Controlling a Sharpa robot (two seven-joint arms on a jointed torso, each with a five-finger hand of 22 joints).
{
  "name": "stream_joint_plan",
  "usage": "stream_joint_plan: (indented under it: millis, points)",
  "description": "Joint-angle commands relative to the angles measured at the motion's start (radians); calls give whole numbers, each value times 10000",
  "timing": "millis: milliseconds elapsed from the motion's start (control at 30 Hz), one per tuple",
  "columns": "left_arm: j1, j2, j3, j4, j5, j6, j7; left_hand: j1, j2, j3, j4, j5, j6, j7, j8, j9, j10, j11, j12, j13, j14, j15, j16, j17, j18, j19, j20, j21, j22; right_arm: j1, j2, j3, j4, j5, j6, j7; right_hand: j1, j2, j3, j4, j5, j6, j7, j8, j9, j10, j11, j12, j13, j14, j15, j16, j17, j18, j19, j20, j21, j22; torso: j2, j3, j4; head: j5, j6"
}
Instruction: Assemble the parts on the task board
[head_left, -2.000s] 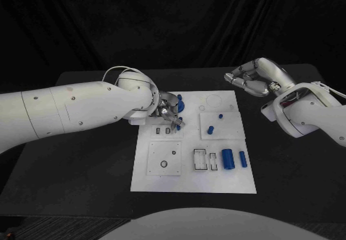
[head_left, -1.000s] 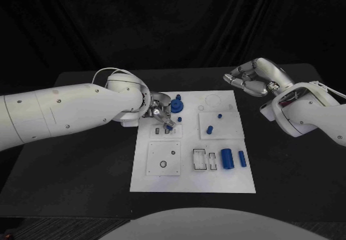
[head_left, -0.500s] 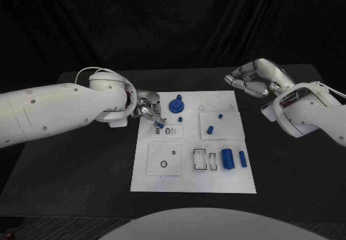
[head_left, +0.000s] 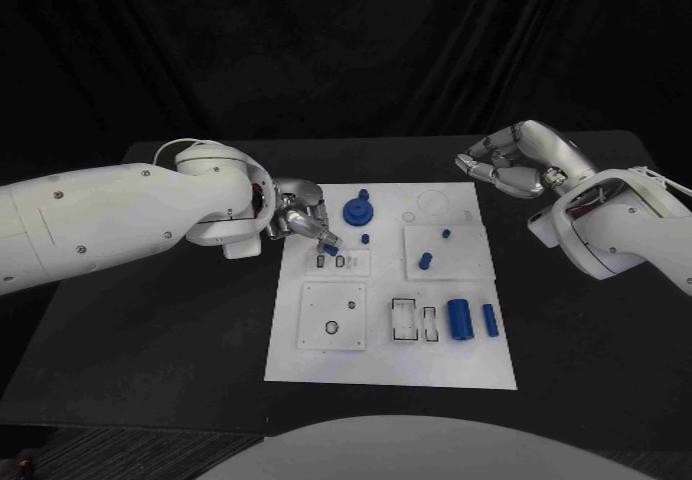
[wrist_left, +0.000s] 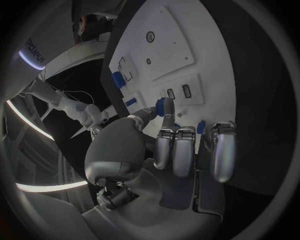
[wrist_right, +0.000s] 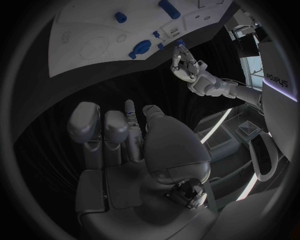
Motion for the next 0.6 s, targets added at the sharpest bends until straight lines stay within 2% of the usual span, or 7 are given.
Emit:
stream_joint_plan:
  millis: [33,167,600]
  points:
    - [13,18,5,27,290,-390,32,-61,34,116,-71,-33,-17,-12,-59,16,1059,-13,27,2630,1020,-32,26,2635,119,208,-31,-87,2039,-26,2,9,22,-56,48,-251,151,41,79,-12,62,65,12,-37,16,202,-37,-71,126,168,-51,50,-3,-86,-74,7,39,182,4,-17,-4,26,2]
    - [-23,40,2,39,297,-518,35,-102,91,172,-78,-55,-99,16,-98,50,1059,10,27,2630,1020,-14,26,2635,157,113,-18,-234,1973,-27,7,9,34,-56,47,-263,235,7,135,-32,195,73,11,-42,18,199,-38,-83,117,159,-53,49,-14,-84,-84,6,33,201,8,1,-15,50,2]
    - [-263,97,-3,40,301,-1323,84,-135,135,234,-133,-167,-215,52,-144,124,1059,50,27,2630,1020,23,26,2635,190,28,14,-373,1917,-34,-1,9,62,-56,13,-267,360,-60,232,-65,428,74,16,-58,19,198,-38,-93,113,150,-52,59,-17,-85,-93,6,44,242,12,6,-24,155,2]
